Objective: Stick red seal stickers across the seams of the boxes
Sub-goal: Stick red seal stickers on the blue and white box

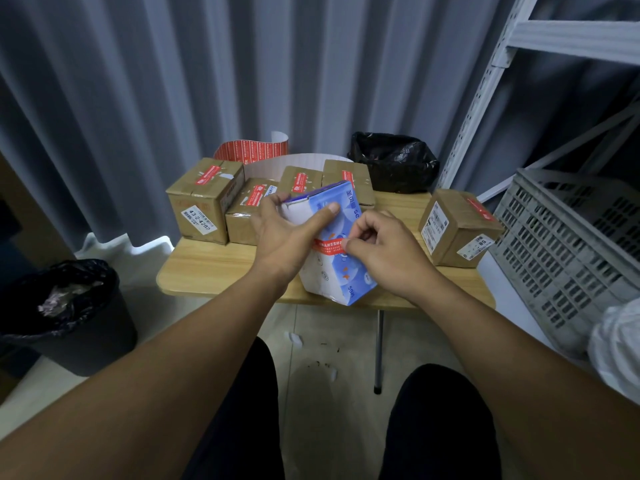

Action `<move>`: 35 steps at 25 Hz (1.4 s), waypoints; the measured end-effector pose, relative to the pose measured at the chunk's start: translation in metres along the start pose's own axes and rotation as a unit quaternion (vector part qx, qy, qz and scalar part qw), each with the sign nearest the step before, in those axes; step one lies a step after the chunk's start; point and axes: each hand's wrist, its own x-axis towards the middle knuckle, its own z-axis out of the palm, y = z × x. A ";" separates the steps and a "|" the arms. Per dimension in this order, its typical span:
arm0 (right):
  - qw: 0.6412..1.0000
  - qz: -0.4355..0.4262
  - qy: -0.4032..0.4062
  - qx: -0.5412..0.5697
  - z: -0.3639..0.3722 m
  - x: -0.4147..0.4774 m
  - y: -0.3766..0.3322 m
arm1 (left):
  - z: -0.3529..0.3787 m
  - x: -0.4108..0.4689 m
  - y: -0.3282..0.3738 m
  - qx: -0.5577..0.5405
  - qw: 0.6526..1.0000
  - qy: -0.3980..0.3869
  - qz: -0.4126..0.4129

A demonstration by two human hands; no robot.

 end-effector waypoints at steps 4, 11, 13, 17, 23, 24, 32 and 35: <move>0.999 0.027 0.015 0.009 -0.003 -0.003 -0.005 | 0.002 -0.003 0.006 0.023 1.000 -0.006 -0.002; 0.996 0.089 -0.010 0.021 -0.007 -0.003 -0.014 | 0.004 -0.001 0.007 0.058 0.998 -0.010 0.011; 0.993 0.106 -0.025 0.040 -0.009 -0.002 -0.016 | 0.004 -0.003 0.007 0.061 0.998 -0.013 0.016; 0.989 0.129 -0.043 0.063 -0.011 -0.001 -0.016 | 0.004 -0.003 0.008 0.076 0.997 -0.015 0.021; 0.984 0.153 -0.051 0.078 -0.014 0.000 -0.014 | 0.006 -0.006 0.012 0.086 0.996 -0.018 0.034; 0.984 0.155 -0.055 0.075 -0.014 0.001 -0.015 | 0.006 -0.007 0.013 0.087 0.995 -0.019 0.036; 0.978 0.179 -0.098 0.037 -0.017 0.004 -0.017 | 0.006 -0.010 0.017 0.115 0.991 -0.017 0.068; 0.975 0.187 -0.108 0.043 -0.018 0.004 -0.016 | 0.006 -0.010 0.017 0.119 0.990 -0.018 0.071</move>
